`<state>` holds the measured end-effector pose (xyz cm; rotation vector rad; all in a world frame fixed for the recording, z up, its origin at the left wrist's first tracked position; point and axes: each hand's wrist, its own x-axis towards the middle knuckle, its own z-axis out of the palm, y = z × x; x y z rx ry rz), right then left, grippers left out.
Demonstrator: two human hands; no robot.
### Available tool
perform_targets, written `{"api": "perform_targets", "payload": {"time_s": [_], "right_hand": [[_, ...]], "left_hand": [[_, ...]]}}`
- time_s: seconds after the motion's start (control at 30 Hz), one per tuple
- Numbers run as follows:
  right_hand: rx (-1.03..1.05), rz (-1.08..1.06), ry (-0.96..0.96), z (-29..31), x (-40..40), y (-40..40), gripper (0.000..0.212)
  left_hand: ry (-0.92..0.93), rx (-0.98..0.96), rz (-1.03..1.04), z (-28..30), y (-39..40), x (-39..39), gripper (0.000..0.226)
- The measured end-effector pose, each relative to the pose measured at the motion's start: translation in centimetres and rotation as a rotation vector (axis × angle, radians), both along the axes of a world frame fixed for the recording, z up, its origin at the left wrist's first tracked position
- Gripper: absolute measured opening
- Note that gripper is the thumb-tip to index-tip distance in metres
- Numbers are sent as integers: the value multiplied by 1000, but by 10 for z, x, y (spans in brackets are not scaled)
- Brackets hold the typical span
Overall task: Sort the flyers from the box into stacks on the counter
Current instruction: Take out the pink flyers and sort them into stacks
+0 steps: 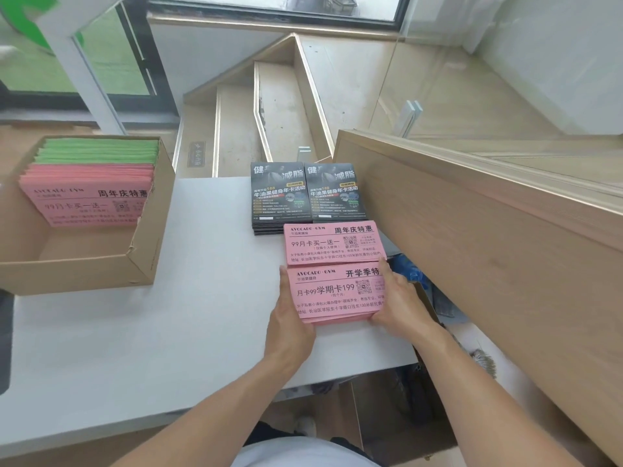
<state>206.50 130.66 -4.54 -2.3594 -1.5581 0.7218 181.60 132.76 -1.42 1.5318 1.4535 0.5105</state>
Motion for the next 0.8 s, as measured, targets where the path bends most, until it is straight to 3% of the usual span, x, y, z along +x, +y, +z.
{"api": "perform_targets", "payload": {"time_s": [0.2,0.37,0.5,0.63,0.8], "right_hand": [[-80,-16,-29,38,-26,-1,116],[-131,-1,-63,58,-36,-7,117],[-56,100,-295,74,-66,-1,113],[-30,325,-235,76,-113,18,102],[1,311,-236,75,-139,39,94]], "left_hand": [[-19,-38,-2,4,5,0,108],[-14,-12,-76,4,9,-2,126],[-65,-98,14,14,11,-11,129],[-151,-119,101,11,16,-32,117],[-206,-119,189,12,23,-71,100]]}}
